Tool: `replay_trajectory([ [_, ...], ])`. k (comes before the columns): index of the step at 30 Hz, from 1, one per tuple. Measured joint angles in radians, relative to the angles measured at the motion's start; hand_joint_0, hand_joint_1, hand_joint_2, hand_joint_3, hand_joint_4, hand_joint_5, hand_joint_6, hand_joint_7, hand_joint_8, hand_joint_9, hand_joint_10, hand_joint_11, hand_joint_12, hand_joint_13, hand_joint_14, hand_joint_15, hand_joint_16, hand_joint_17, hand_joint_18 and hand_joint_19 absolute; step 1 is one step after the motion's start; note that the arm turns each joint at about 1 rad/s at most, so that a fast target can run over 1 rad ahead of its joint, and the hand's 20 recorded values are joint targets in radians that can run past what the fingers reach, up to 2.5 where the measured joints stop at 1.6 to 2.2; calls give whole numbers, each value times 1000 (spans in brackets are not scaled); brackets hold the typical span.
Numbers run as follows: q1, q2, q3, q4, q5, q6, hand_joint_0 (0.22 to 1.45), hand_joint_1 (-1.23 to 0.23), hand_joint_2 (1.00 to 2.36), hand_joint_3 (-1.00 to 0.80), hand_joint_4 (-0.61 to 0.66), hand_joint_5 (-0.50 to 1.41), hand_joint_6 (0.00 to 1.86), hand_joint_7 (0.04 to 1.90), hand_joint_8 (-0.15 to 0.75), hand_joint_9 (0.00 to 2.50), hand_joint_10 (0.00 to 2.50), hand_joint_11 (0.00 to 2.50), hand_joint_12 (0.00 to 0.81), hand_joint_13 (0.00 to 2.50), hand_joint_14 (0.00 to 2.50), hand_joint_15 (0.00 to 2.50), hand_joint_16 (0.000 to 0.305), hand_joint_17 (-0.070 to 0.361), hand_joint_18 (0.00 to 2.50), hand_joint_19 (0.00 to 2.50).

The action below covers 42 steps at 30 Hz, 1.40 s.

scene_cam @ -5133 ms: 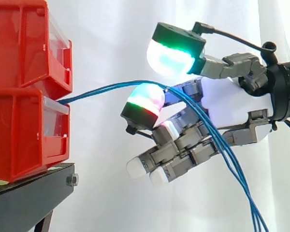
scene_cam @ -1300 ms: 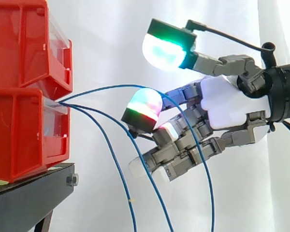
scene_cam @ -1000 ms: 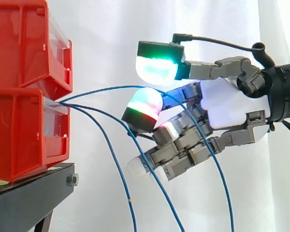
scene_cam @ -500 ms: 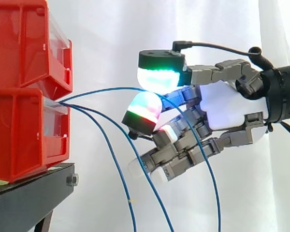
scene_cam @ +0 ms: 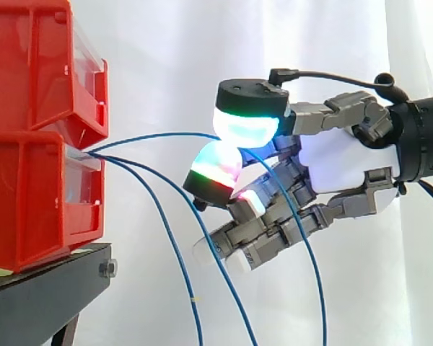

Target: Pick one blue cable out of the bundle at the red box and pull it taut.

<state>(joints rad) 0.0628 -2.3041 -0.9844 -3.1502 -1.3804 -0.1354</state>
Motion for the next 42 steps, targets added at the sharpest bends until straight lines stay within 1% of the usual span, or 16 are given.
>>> replay_trajectory([
  [5, -1, 1, 0, -2, 1, -7, 646, -768, 1019, -195, 20, -209, 942, 973, 318, 875, 14, 1050, 384, 487, 10, 300, 51, 114, 467, 234],
  [11, -4, 12, 0, -3, 1, -18, 651, -770, 1019, -204, 20, -208, 942, 966, 313, 877, 14, 1053, 383, 489, 10, 300, 50, 114, 469, 235],
  [20, -7, 33, 1, -4, 10, -72, 653, -771, 1019, -210, 19, -208, 942, 964, 314, 870, 13, 1047, 383, 481, 10, 299, 50, 113, 465, 231],
  [28, -9, 35, 1, -1, 28, -112, 656, -772, 1017, -231, 25, -208, 940, 953, 313, 861, 14, 1035, 383, 475, 10, 297, 50, 113, 461, 232],
  [37, -9, 35, 1, -5, 36, -121, 658, -764, 1016, -264, 33, -210, 935, 937, 307, 923, 13, 1114, 382, 491, 12, 308, 50, 113, 460, 233],
  [40, -9, 35, 0, -5, 37, -122, 660, -763, 1015, -276, 38, -211, 932, 931, 303, 969, 10, 1182, 379, 514, 11, 329, 50, 113, 462, 233],
  [42, -9, 35, 0, -5, 37, -121, 660, -764, 1015, -282, 39, -211, 931, 926, 292, 1019, 7, 1273, 381, 535, 13, 342, 50, 113, 465, 234],
])
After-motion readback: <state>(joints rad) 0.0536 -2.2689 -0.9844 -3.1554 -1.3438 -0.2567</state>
